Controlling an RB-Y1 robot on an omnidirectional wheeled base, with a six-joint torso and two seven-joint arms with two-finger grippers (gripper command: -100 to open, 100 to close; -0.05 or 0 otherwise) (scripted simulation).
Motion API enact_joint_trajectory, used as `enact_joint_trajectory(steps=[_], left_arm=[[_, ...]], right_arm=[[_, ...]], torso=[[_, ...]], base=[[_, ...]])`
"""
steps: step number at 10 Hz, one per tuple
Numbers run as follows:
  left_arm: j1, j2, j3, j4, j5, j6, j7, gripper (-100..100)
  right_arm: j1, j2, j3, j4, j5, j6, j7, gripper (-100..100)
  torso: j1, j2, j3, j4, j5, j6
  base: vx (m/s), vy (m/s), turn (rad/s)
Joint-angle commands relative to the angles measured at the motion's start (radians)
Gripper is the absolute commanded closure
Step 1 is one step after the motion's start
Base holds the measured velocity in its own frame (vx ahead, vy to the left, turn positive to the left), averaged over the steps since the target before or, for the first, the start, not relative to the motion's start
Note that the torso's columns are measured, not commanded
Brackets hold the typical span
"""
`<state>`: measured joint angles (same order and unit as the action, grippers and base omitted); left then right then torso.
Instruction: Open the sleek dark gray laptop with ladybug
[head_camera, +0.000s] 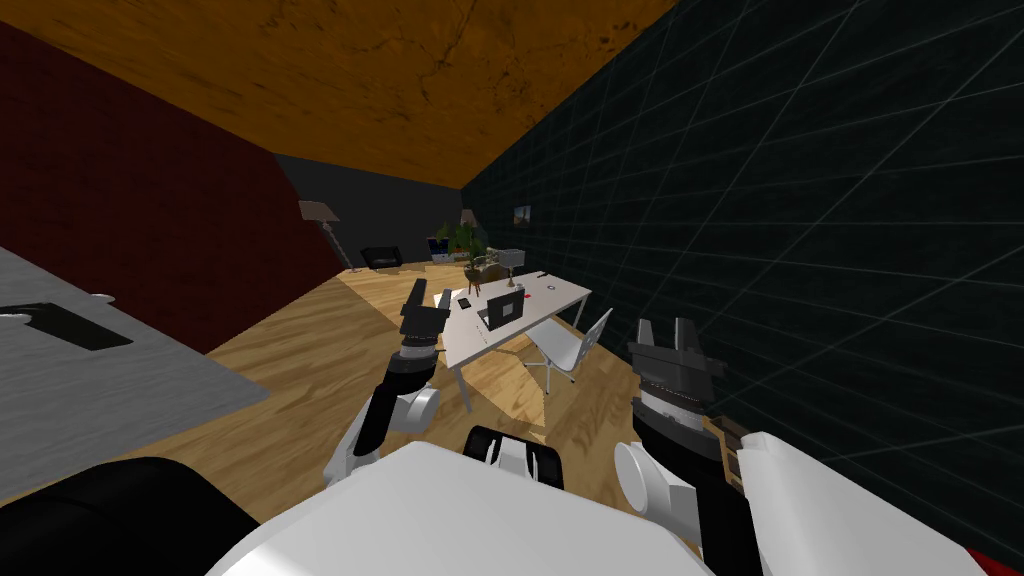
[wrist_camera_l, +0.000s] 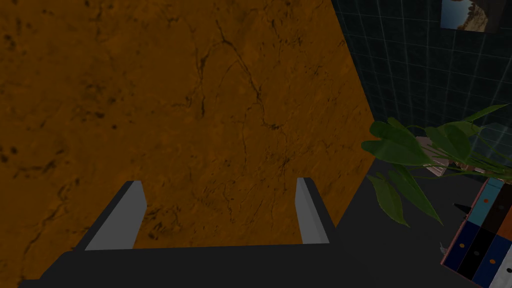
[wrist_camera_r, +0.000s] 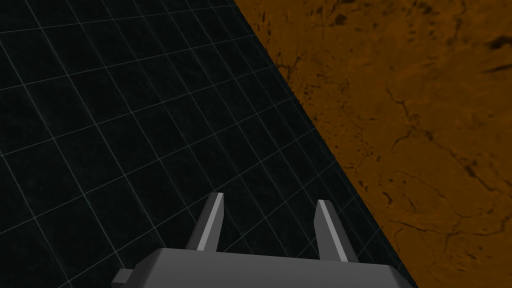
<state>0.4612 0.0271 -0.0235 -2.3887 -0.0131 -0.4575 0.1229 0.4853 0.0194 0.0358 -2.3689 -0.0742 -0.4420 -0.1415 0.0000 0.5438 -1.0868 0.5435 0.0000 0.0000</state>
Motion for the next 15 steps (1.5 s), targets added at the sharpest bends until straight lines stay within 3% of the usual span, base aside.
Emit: enact_joint_trajectory(steps=[1, 2, 4, 15], left_arm=[[0.0, 0.0, 0.0, 0.0, 0.0, 0.0, 0.0, 0], [-0.003, 0.041, 0.002, 0.007, -0.005, 0.018, -0.003, -100], [-0.008, 0.085, 0.005, 0.021, -0.015, 0.056, -0.01, -100], [-0.041, 0.217, 0.026, 0.108, -0.076, 0.28, -0.051, -100]], right_arm=[[0.0, 0.0, 0.0, 0.0, 0.0, 0.0, 0.0, 0], [0.0, 0.0, 0.0, 0.0, 0.0, 0.0, 0.0, 0], [0.0, 0.0, 0.0, 0.0, 0.0, 0.0, 0.0, 0], [0.0, 0.0, 0.0, 0.0, 0.0, 0.0, 0.0, 0]], torso=[[0.0, 0.074, -0.148, 0.074, 0.0, 0.0], [0.0, 0.148, -0.295, 0.148, 0.0, 0.0], [0.0, 0.189, -0.385, 0.19, 0.0, 0.0], [0.0, 0.194, -0.389, 0.194, 0.0, 0.0]], base=[[0.0, 0.0, 0.0], [0.023, -0.006, -0.02], [0.045, -0.006, -0.028], [0.064, -0.01, -0.029]])
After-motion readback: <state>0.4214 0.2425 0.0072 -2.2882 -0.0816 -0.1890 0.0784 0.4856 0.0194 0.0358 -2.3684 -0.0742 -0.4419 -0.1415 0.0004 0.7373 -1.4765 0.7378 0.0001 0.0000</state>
